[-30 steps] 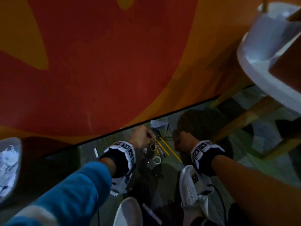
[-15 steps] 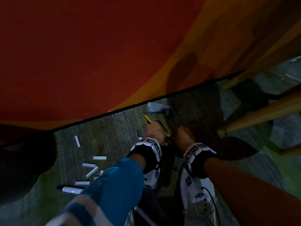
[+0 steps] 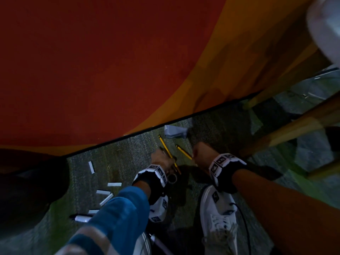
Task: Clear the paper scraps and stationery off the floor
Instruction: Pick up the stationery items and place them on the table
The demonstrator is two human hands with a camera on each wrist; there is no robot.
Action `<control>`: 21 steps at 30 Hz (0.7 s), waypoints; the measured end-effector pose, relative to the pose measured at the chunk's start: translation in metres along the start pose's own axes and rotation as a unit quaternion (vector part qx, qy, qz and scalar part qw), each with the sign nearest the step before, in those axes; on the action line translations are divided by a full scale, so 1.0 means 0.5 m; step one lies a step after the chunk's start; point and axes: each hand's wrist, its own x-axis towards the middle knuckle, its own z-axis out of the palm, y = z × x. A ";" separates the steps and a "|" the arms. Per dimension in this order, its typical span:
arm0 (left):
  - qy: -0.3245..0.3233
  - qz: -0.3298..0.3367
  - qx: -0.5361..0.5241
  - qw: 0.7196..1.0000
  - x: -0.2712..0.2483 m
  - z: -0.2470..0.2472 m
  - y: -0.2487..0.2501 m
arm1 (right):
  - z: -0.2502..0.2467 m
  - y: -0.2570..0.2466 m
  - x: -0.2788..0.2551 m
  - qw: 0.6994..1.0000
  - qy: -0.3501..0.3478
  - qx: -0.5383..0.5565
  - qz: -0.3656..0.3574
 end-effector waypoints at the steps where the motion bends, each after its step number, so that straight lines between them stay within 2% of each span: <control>1: 0.005 0.006 0.000 1.000 -0.005 -0.004 -0.002 | -0.007 0.000 -0.005 1.000 0.001 0.000 -0.005; 5: -0.006 0.028 0.016 0.999 -0.003 0.006 0.003 | -0.008 0.004 -0.005 1.000 -0.001 0.007 -0.024; 11: 0.040 0.050 0.050 0.997 0.010 0.028 0.030 | 0.024 0.014 0.015 0.999 0.001 0.049 -0.023; 18: 0.035 0.077 0.142 0.986 0.024 0.010 0.032 | 0.023 0.012 0.037 0.998 -0.020 0.038 -0.041; 21: 0.019 0.041 0.080 0.996 0.035 0.003 0.014 | 0.017 -0.002 0.037 0.997 -0.012 0.051 -0.050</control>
